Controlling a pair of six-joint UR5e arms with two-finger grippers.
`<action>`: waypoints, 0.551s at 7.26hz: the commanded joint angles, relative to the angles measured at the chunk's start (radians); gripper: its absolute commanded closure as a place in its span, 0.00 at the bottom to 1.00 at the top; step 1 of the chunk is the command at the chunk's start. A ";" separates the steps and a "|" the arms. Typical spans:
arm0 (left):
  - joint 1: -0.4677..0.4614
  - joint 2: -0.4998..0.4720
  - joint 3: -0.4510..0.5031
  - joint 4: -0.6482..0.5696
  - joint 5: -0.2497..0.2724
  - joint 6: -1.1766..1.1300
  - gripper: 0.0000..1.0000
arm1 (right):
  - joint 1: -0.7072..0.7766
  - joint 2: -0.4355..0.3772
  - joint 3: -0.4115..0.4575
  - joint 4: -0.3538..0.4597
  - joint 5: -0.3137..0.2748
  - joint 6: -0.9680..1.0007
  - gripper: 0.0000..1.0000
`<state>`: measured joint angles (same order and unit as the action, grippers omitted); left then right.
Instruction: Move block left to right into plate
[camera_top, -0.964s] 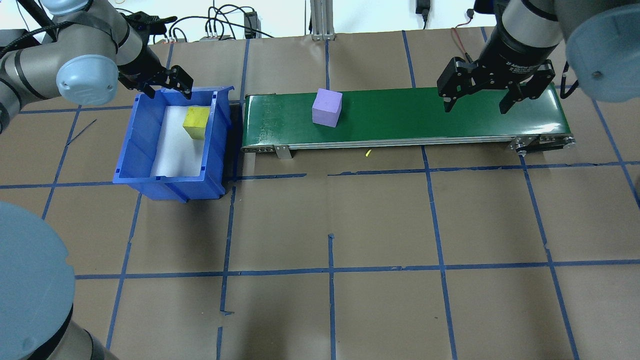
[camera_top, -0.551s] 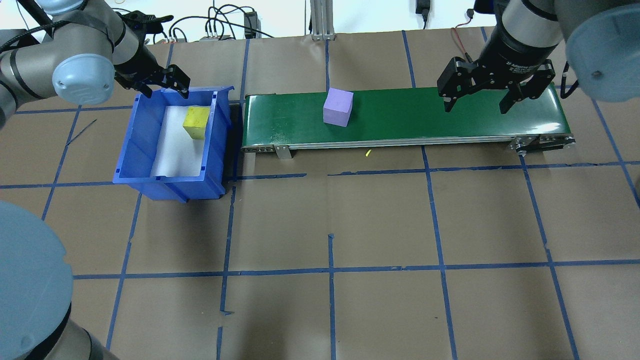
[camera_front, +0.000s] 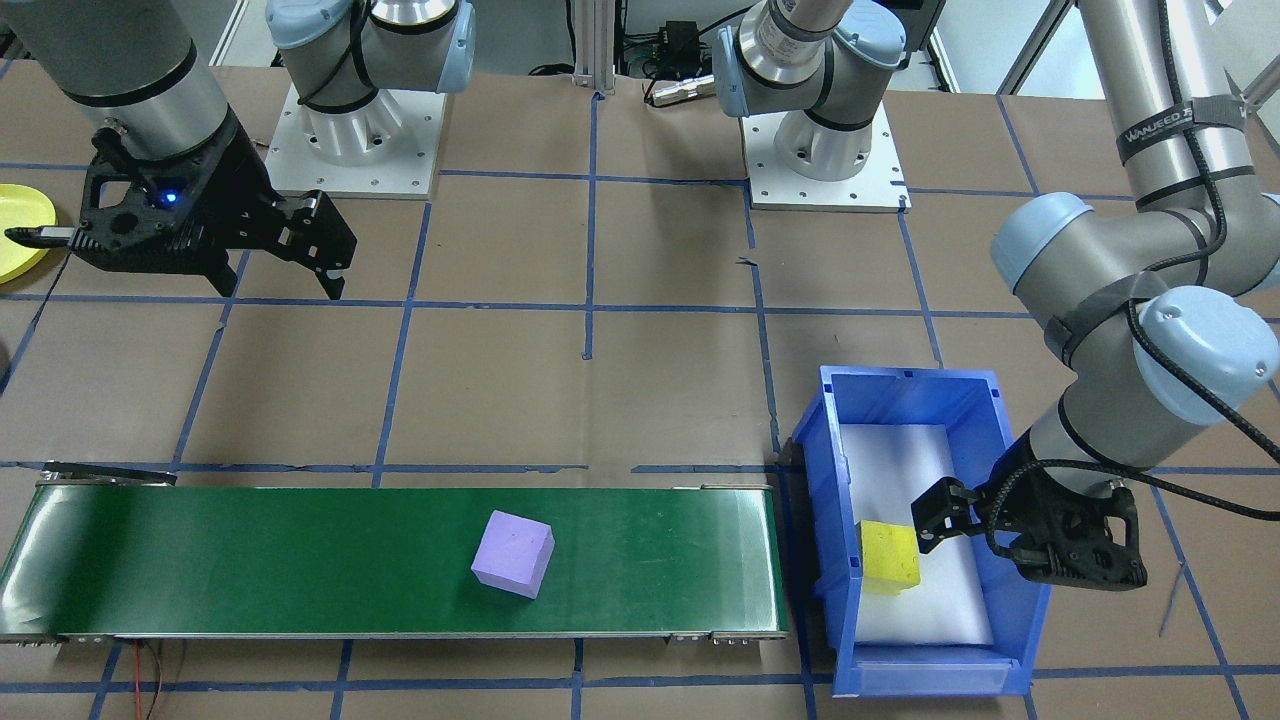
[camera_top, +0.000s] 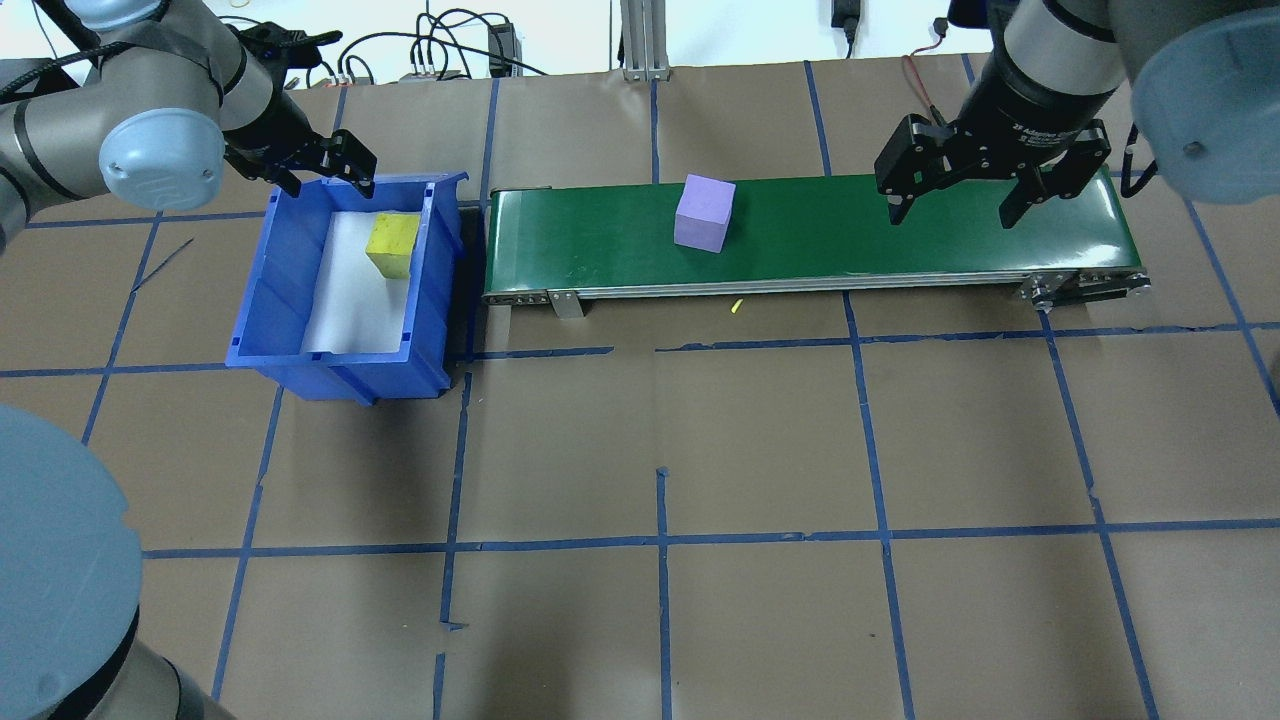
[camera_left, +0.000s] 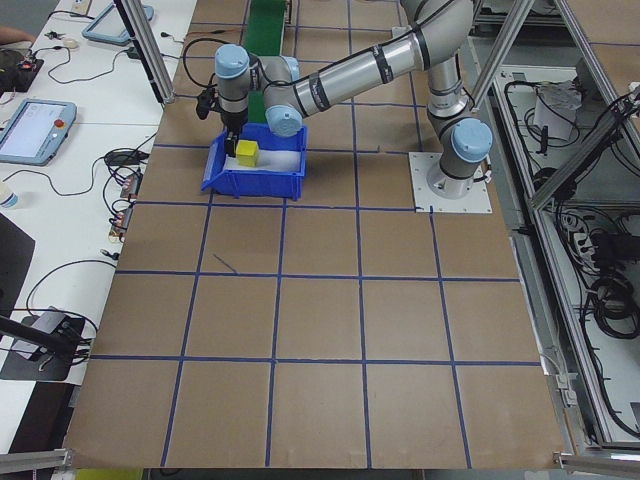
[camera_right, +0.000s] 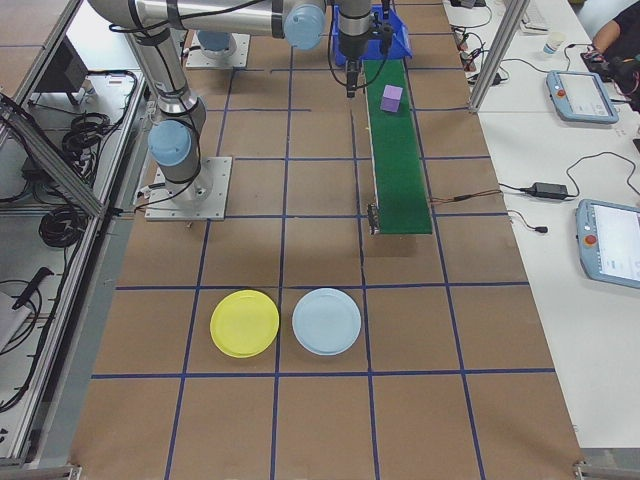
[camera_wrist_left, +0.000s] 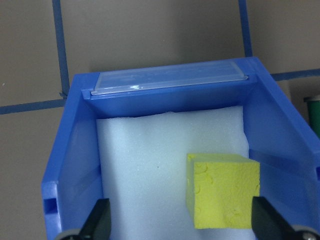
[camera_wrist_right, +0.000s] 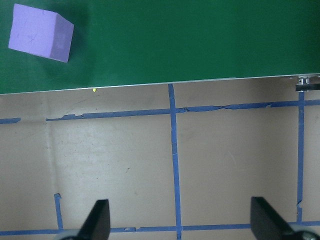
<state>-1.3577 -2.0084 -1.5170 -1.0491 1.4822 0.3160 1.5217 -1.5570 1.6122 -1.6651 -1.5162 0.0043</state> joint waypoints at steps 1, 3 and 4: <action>0.000 0.002 -0.002 0.000 0.000 0.000 0.00 | 0.000 -0.002 0.000 0.004 -0.004 -0.001 0.00; 0.000 0.002 -0.002 0.000 0.000 0.000 0.00 | 0.000 0.000 0.002 0.005 0.001 -0.001 0.00; 0.000 0.002 -0.002 0.000 0.000 0.000 0.00 | 0.000 0.000 0.002 0.005 0.001 0.000 0.00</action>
<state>-1.3575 -2.0066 -1.5186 -1.0496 1.4818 0.3160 1.5217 -1.5576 1.6132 -1.6601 -1.5160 0.0034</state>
